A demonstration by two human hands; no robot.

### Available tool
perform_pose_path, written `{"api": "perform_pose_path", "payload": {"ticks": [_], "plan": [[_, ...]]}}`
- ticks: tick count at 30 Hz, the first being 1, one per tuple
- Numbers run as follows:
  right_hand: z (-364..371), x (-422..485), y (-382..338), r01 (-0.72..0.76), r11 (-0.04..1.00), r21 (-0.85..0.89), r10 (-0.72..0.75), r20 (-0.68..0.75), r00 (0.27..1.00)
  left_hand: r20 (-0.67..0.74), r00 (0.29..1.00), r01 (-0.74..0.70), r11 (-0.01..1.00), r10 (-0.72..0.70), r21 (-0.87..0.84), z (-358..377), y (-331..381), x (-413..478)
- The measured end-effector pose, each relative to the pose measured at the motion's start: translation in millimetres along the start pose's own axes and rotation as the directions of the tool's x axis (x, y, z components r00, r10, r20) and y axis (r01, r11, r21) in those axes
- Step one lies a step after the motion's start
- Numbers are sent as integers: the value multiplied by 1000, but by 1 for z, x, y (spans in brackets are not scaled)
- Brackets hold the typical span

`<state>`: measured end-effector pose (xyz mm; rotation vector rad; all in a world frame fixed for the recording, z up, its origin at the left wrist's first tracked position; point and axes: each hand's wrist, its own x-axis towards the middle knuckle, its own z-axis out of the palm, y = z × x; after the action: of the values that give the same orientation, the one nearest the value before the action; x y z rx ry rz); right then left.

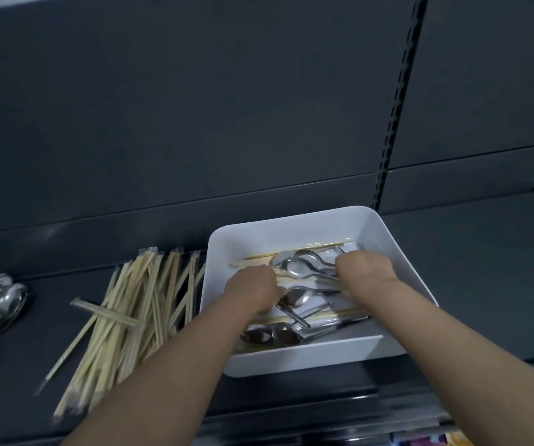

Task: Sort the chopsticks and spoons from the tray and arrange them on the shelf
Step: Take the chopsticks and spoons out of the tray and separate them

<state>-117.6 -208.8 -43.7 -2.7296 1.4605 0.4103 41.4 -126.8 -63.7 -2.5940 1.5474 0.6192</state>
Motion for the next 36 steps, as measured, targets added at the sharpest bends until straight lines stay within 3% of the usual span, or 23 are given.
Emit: {"api": "perform_pose_path", "payload": {"ticks": [9,12,14,18,20,28,32,36], "plan": [[-10,-2,3,-54,956,288,87,-102,991,-19,995,101,994,-102,-38,-7,10,-3],[-12,-2,-4,-34,940,340,88,-145,986,-171,974,105,968,-146,-229,-11,4,-3],[-19,-1,-12,-5,915,403,90,-194,977,-307,938,35,927,-159,-374,-19,-2,-9],[-44,4,-46,107,852,512,86,-339,937,-555,801,-116,850,-227,-514,-52,-26,-29],[-57,7,-75,178,821,543,56,-386,921,-604,746,-136,824,-280,-549,-67,-54,-38],[-74,1,-248,400,753,522,-231,-359,904,-411,727,13,610,-550,-792,-50,-242,-78],[-65,-2,-356,421,741,523,-296,-309,904,-391,716,92,633,-578,-768,-34,-343,-100],[-57,-1,-454,347,785,513,-290,-190,938,-386,691,184,665,-611,-724,-39,-433,-118]]}}
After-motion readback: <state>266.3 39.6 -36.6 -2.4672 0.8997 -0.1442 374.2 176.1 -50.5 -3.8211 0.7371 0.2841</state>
